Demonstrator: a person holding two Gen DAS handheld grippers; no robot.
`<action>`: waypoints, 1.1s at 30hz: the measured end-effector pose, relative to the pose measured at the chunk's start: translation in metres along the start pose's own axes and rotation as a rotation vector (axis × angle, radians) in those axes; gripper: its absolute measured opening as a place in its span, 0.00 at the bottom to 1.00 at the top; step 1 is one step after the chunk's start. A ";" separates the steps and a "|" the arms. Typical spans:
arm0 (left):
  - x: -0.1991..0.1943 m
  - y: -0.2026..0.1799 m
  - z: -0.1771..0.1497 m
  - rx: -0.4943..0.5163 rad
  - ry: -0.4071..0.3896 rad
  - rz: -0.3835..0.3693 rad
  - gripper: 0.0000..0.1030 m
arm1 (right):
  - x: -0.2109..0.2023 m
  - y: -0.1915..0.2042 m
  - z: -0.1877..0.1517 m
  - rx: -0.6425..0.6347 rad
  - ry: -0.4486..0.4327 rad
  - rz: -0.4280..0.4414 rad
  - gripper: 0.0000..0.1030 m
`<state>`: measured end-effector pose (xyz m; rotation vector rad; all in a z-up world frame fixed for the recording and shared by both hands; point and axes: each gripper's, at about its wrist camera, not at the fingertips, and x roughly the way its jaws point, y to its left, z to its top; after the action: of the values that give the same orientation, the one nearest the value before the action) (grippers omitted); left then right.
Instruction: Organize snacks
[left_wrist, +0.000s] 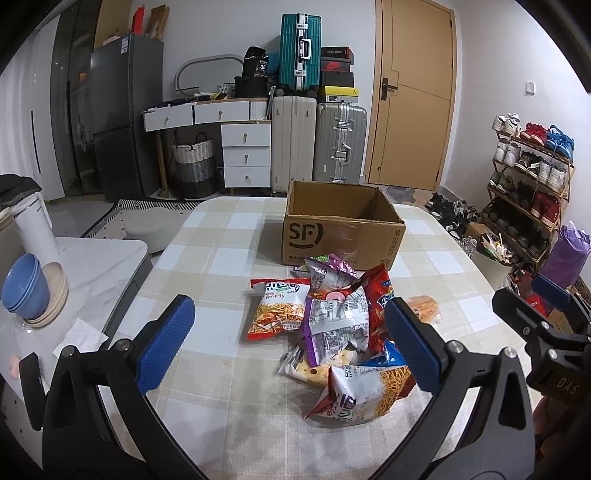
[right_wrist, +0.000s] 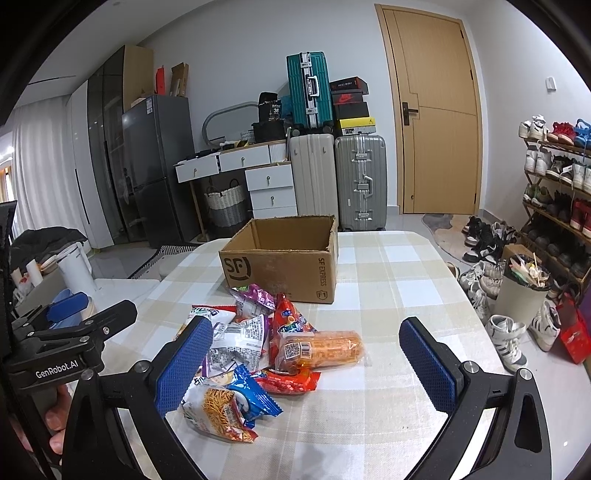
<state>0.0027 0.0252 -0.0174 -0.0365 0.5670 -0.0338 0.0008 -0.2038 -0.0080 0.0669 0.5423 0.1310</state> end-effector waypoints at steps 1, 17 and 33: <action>0.000 0.000 0.000 0.000 -0.001 -0.002 1.00 | 0.000 0.000 -0.001 -0.001 0.000 0.002 1.00; 0.006 -0.002 -0.005 0.009 0.009 -0.028 1.00 | 0.007 -0.002 -0.002 -0.012 0.017 -0.039 1.00; 0.009 -0.004 -0.011 0.015 0.019 -0.027 1.00 | 0.016 -0.006 -0.008 -0.013 0.053 -0.046 1.00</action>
<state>0.0044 0.0208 -0.0315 -0.0289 0.5852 -0.0645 0.0111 -0.2076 -0.0232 0.0382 0.5951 0.0920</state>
